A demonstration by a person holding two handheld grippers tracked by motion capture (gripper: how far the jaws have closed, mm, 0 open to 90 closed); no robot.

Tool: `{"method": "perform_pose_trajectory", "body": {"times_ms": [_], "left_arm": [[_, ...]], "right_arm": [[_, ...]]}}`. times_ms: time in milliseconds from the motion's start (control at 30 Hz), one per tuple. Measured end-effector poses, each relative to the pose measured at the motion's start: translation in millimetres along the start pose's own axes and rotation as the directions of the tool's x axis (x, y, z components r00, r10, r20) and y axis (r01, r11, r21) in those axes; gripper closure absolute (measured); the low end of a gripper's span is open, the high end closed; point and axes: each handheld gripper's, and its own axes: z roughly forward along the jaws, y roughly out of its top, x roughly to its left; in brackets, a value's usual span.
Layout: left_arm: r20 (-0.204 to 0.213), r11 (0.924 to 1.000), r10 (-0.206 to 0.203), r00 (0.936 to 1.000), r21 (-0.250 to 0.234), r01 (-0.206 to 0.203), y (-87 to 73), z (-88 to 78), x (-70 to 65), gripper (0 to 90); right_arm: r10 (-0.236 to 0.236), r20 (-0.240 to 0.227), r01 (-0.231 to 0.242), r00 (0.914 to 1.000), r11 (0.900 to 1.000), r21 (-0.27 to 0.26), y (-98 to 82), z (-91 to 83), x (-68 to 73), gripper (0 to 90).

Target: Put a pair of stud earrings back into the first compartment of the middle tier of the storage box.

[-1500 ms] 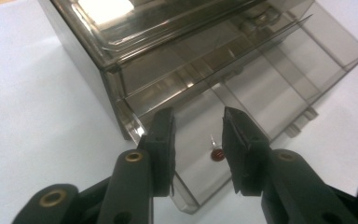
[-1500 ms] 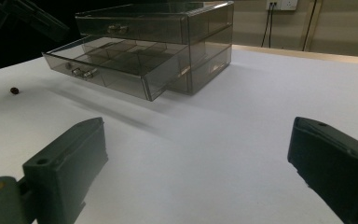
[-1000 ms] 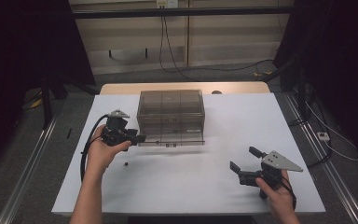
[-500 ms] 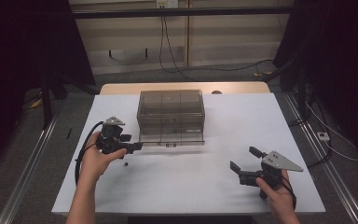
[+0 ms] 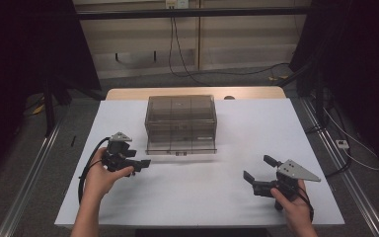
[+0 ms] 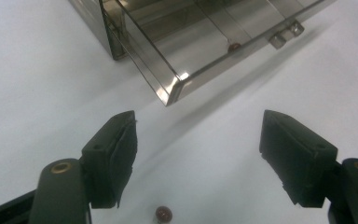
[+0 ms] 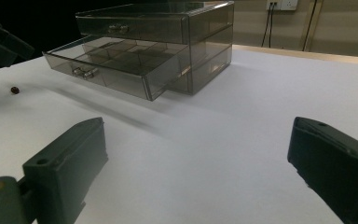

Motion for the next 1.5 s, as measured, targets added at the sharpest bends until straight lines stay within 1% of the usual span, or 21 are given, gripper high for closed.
{"method": "perform_pose_trajectory", "body": {"times_ms": [67, 133, 200, 233, 267, 300, 467, 533, 633, 700, 767, 800, 833, 900, 1000, 1033, 1200, 1267, 1300, 1367, 1500], "left_arm": [[-0.003, 1.0, 0.001, 1.0, -0.002, -0.001, -3.0, -0.3, -0.3, 26.7], [-0.02, 1.0, 0.009, 0.9998, -0.003, -0.009, -6.8, -0.4, -0.9, 26.1], [-0.025, 1.0, 0.009, 0.9996, -0.002, -0.009, -10.2, 0.1, -1.2, 26.0], [-0.027, 0.9999, 0.013, 0.9996, 0.005, -0.012, -11.3, 0.2, -1.2, 26.0], [-0.036, 0.9998, 0.021, 0.9991, 0.007, -0.021, -13.6, 1.1, -1.8, 25.9], [-0.034, 0.9995, 0.028, 0.999, 0.015, -0.028, -15.1, 1.3, -1.8, 25.9], [-0.04, 0.9997, 0.025, 0.9989, 0.006, -0.025, -22.7, 1.2, 1.8, 25.3], [-0.043, 0.9994, 0.034, 0.9985, 0.005, -0.034, -26.1, 0.8, 3.5, 25.4], [-0.048, 0.9987, 0.05, 0.9976, 0.015, -0.049, -29.1, 1.1, 5.1, 26.2], [-0.049, 0.9987, 0.048, 0.9977, 0.02, -0.047, -30.3, 1.4, 5.7, 26.6], [-0.04, 0.9983, 0.051, 0.9979, 0.028, -0.05, -31.4, 0.9, 7.2, 28.0], [-0.041, 0.9986, 0.049, 0.9979, 0.023, -0.048, -32.3, 0.9, 7.2, 29.1], [-0.033, 0.9986, 0.048, 0.9983, 0.024, -0.047, -33.0, 0.5, 7.8, 30.8], [-0.034, 0.9981, 0.052, 0.9981, 0.033, -0.051, -34.1, -0.5, 9.1, 35.1], [-0.019, 0.9985, 0.041, 0.999, 0.038, -0.04, -36.3, -1.8, 10.8, 42.3], [-0.016, 0.998, 0.047, 0.9988, 0.043, -0.046, -36.7, -2.5, 11.7, 44.2], [-0.025, 0.9983, 0.044, 0.9987, 0.04, -0.043, -38.9, -3.5, 14.1, 55.3], [-0.024, 0.9977, 0.044, 0.9987, 0.052, -0.043, -39.1, -4.5, 15.1, 58.9], [-0.025, 0.9975, 0.046, 0.9986, 0.054, -0.045, -39.3, -4.3, 15.3, 62.2], [-0.02, 0.9973, 0.049, 0.9986, 0.055, -0.048, -39.8, -3.6, 15.9, 63.4], [-0.023, 0.9962, 0.057, 0.9981, 0.067, -0.056, -41.4, -0.6, 16.3, 67.0]], "right_arm": [[0.001, 0.0, -0.001, 1.0, 1.0, 0.0, 0.0, 0.0, -0.2, 4.3], [-0.001, -0.001, 0.001, 1.0, 1.0, 0.0, 0.0, 0.2, -0.2, 4.3], [-0.001, -0.002, 0.001, 1.0, 1.0, 0.001, 0.0, 0.3, 0.1, 4.3], [0.01, -0.002, -0.01, 0.9999, 1.0, -0.002, 0.2, 0.6, 1.1, 4.3], [0.01, -0.002, -0.01, 0.9999, 1.0, -0.002, 0.3, 0.6, 1.2, 4.3], [0.01, -0.002, -0.01, 0.9999, 1.0, -0.002, 0.3, 0.6, 1.4, 4.3], [-0.002, -0.005, 0.002, 1.0, 1.0, 0.002, 0.3, 0.3, 1.1, 4.3], [-0.002, -0.005, 0.002, 1.0, 1.0, 0.002, 0.3, 0.2, 1.2, 4.3], [-0.003, -0.005, 0.003, 1.0, 1.0, 0.0, 0.3, 0.2, 0.8, 4.3], [-0.002, -0.006, 0.002, 1.0, 1.0, 0.0, 0.4, 0.1, 0.8, 4.3], [-0.003, -0.005, 0.003, 1.0, 1.0, 0.0, 0.4, 0.0, 0.7, 4.3], [-0.002, -0.005, 0.002, 1.0, 1.0, 0.0, 0.5, -0.1, 0.8, 4.3], [-0.004, -0.006, 0.004, 1.0, 1.0, 0.0, 0.5, -0.1, 0.9, 4.3], [-0.006, -0.006, 0.006, 1.0, 1.0, -0.001, 0.6, -0.1, 1.2, 4.3], [-0.008, -0.006, 0.008, 1.0, 1.0, 0.001, 0.8, 0.1, 1.6, 4.3], [-0.009, -0.007, 0.009, 0.9999, 1.0, 0.0, 0.8, 0.1, 1.7, 4.3], [-0.01, -0.006, 0.01, 0.9999, 1.0, 0.001, 0.9, -0.1, 2.1, 4.3], [-0.01, -0.006, 0.01, 0.9999, 1.0, 0.001, 0.9, -0.1, 2.2, 4.3], [-0.01, -0.007, 0.01, 0.9999, 1.0, 0.001, 0.9, 0.0, 2.3, 4.4], [-0.01, -0.007, 0.01, 0.9999, 1.0, 0.001, 0.8, -0.1, 2.2, 4.4], [-0.01, -0.007, 0.01, 0.9999, 1.0, 0.001, 0.8, -0.1, 2.0, 4.3]]}}
